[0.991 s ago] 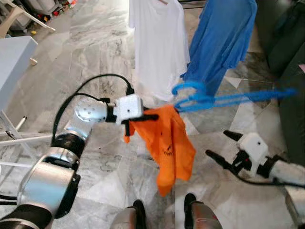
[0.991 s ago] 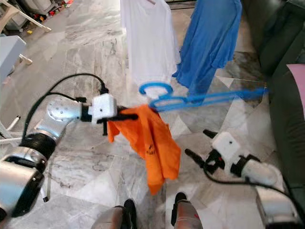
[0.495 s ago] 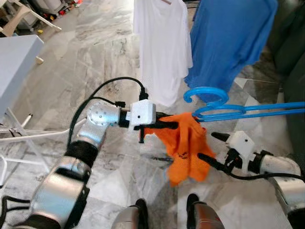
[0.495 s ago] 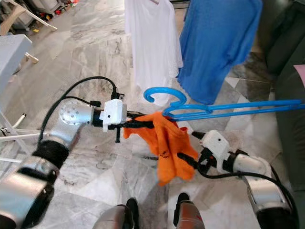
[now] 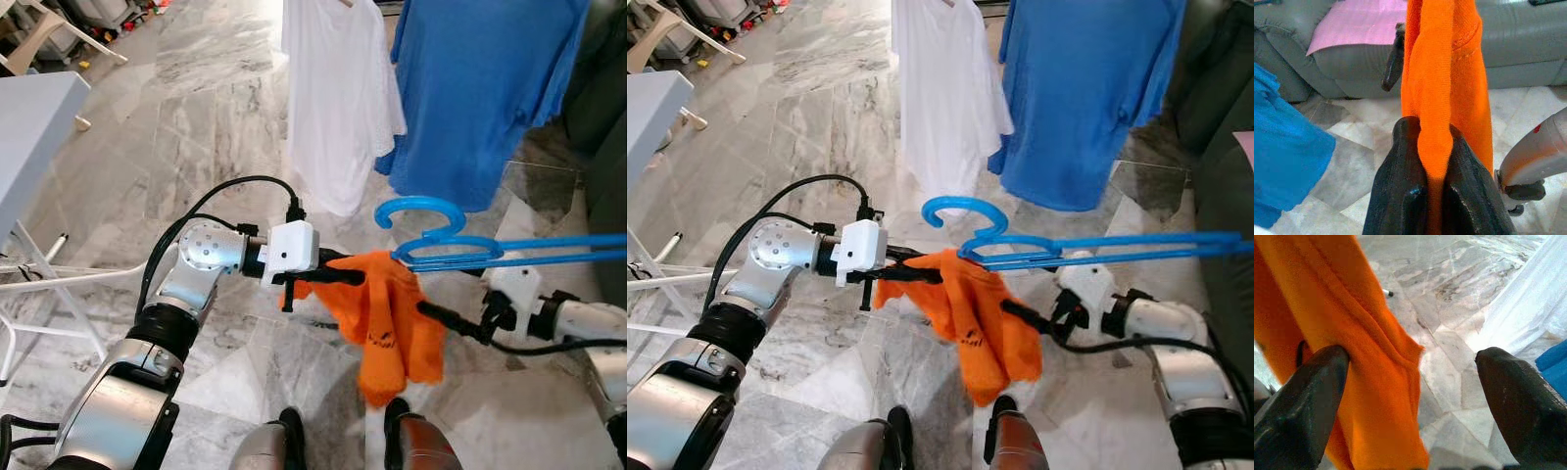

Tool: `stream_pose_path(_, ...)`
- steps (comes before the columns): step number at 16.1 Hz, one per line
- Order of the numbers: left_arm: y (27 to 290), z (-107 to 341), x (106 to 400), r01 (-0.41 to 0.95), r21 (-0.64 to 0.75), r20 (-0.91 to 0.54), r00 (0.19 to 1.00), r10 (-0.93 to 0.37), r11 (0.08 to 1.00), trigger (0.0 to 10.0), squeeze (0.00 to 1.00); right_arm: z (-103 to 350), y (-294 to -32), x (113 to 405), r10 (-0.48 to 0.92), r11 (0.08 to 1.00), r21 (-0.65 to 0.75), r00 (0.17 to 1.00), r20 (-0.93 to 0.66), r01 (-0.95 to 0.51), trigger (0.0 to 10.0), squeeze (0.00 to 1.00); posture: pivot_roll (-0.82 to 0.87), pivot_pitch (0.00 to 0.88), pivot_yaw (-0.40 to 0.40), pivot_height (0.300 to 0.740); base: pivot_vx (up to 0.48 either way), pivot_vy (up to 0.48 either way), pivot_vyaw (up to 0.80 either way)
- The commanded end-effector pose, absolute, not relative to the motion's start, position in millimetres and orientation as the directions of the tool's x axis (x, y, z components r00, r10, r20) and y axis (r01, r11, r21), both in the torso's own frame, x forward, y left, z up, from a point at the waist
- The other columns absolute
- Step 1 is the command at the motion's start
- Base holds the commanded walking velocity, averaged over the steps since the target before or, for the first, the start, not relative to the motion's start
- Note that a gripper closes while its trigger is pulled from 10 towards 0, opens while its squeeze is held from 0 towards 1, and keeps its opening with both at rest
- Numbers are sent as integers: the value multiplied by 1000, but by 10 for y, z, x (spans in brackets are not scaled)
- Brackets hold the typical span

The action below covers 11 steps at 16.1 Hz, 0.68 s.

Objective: Hang hanger

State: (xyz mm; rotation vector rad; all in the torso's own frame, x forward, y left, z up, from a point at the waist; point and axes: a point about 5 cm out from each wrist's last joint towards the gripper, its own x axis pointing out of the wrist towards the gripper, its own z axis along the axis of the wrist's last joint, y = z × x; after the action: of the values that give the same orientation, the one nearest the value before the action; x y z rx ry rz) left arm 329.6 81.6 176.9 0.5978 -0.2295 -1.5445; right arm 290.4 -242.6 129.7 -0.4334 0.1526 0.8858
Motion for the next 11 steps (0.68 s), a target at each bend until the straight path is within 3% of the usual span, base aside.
stream_pose_path(1,810,1820,3256,865,493,-203,8,-979,-95,0,0,1232,-2403,2899,743,554,-235,602,-293,-798,10000,0,-112,281,175,740,0,0,0)
stream_pose_path(4,746,1875,3217,869,479,-186,-35,-982,-122,0,0,1163,-2207,2982,783,537,-168,563,-265,-827,10000,0,-104,282,177,740,0,0,0)
stream_pose_path(5,719,1896,3206,868,480,-178,-44,-983,-125,0,0,1135,-2089,2994,807,506,-157,530,-259,-848,7922,0,-104,282,177,740,0,0,0)
stream_pose_path(6,702,1904,3208,865,487,-172,-39,-984,-119,0,0,1103,-2005,2993,821,497,-135,515,-247,-857,3098,0,-91,281,173,740,0,0,0)
stream_pose_path(7,687,1919,3218,860,500,-160,-22,-987,-100,0,0,1064,-1925,2973,838,482,-100,491,-236,-871,0,0,-88,280,171,740,0,0,0)
stream_pose_path(9,679,1958,3296,840,542,-120,72,-990,-4,0,0,964,-1806,2861,859,424,-102,436,-267,-900,0,0,-87,281,167,740,0,0,0)
stream_pose_path(11,713,1965,3353,821,570,-121,126,-985,35,0,0,927,-1798,2821,837,456,-130,474,-273,-880,0,0,-91,282,166,740,0,0,0)
